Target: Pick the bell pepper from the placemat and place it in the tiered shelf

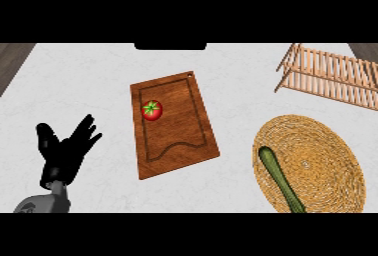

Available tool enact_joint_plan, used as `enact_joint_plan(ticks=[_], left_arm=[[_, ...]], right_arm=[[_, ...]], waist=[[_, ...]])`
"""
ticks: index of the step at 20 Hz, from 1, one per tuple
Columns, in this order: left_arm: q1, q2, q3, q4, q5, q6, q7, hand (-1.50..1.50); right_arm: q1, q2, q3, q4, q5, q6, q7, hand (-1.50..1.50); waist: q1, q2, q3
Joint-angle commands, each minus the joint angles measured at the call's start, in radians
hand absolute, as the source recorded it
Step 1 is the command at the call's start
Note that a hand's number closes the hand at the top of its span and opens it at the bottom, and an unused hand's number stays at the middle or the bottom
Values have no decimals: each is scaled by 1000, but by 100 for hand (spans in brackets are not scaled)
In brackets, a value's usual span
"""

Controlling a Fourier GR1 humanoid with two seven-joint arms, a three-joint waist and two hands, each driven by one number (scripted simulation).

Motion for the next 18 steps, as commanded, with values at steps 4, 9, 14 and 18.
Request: enact_joint_plan(ticks=[4,9,14,18], left_arm=[[-5,6,11,18,2,-15,5,0],[-12,-4,9,63,-8,-21,-15,0],[13,-7,10,82,-23,-29,-61,0],[24,-46,-29,13,-47,15,-9,0]], right_arm=[[-70,-109,33,313,19,-37,-212,150],[-46,-112,93,424,85,-117,-338,150],[-59,-115,93,565,113,-213,-445,150],[-136,-152,126,712,166,-244,-505,150]], waist=[[7,7,-4],[4,6,-4],[4,7,-4],[16,8,-3]])
